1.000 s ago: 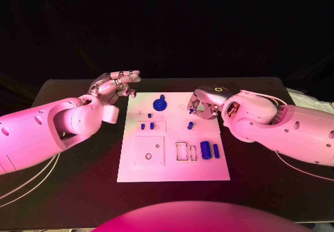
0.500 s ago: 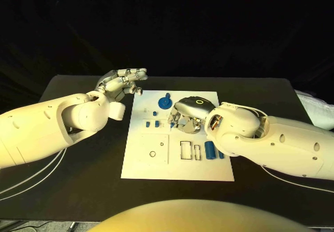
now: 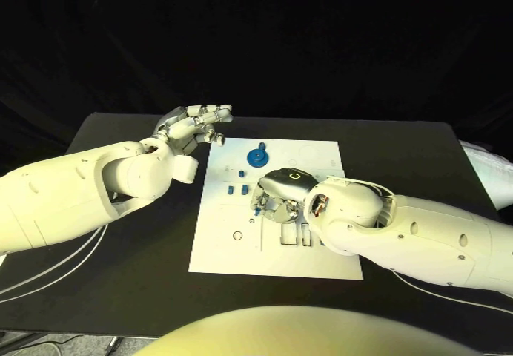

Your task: Assemble the parts on the task board

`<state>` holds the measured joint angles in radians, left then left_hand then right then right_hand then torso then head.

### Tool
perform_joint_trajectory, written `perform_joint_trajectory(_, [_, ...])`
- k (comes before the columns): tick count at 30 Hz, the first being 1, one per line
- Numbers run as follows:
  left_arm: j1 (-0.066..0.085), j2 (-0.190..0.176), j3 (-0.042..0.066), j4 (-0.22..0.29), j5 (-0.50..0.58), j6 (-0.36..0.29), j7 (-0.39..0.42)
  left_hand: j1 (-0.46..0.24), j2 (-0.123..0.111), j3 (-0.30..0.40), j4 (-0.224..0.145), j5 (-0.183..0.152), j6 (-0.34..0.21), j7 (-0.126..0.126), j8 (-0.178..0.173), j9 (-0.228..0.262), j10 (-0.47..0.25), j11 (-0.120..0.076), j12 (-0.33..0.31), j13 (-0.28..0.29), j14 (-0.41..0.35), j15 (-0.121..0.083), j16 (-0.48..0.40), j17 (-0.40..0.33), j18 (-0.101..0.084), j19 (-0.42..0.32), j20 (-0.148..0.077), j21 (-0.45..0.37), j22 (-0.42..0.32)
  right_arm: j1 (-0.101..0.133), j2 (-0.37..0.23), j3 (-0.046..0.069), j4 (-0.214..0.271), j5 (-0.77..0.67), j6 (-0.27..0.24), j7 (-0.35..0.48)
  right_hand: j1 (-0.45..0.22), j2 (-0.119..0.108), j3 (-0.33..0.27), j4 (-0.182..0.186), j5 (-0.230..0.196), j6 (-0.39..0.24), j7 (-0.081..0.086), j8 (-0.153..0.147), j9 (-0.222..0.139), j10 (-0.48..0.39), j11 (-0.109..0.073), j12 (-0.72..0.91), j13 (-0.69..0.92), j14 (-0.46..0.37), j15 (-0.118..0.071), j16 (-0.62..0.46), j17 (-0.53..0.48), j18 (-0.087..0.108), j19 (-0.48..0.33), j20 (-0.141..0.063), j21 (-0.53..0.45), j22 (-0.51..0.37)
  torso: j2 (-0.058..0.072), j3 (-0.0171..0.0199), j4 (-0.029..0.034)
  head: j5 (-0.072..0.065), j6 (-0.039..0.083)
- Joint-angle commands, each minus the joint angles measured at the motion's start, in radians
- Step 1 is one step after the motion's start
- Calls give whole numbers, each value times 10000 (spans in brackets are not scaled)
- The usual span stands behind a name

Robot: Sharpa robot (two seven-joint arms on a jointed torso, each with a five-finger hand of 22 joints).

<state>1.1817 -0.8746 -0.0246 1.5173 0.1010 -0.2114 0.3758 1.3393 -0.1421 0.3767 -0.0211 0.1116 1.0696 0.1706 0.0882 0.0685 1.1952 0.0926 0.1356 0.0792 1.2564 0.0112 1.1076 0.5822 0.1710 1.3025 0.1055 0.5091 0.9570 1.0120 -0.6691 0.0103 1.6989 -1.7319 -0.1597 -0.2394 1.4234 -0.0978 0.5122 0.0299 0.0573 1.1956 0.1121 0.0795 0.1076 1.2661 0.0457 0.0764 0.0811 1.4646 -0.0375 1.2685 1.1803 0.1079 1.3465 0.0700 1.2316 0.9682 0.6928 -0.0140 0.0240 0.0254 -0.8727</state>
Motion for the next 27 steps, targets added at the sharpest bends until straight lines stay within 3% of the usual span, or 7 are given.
perform_joint_trajectory(1, [3,20,7,34,6,137,19,58,14,-58,19,-7,-85,-1,-13,-14,-83,18,67,7,-72,-19,-33,-9,58,-62,7,-61,-8,-57,81,-7,-46,-160,263,150,-37,25,3,-46,3,45,47,9,89,-16,68,-45,-13,482,73,57,-15,25,-3,14,14,-8,5,11,2,53,1])
perform_joint_trajectory(27, [3,4,7,38,-3,212,-95,63,20,-74,18,-7,-98,4,-16,-15,-98,23,70,5,-84,-15,-39,-24,61,-70,10,-92,-27,-163,342,-34,-239,-283,568,53,-59,32,-2,-70,8,22,68,-10,95,-34,86,-71,-26,478,85,61,-18,29,-19,14,3,-29,-5,6,8,116,1])
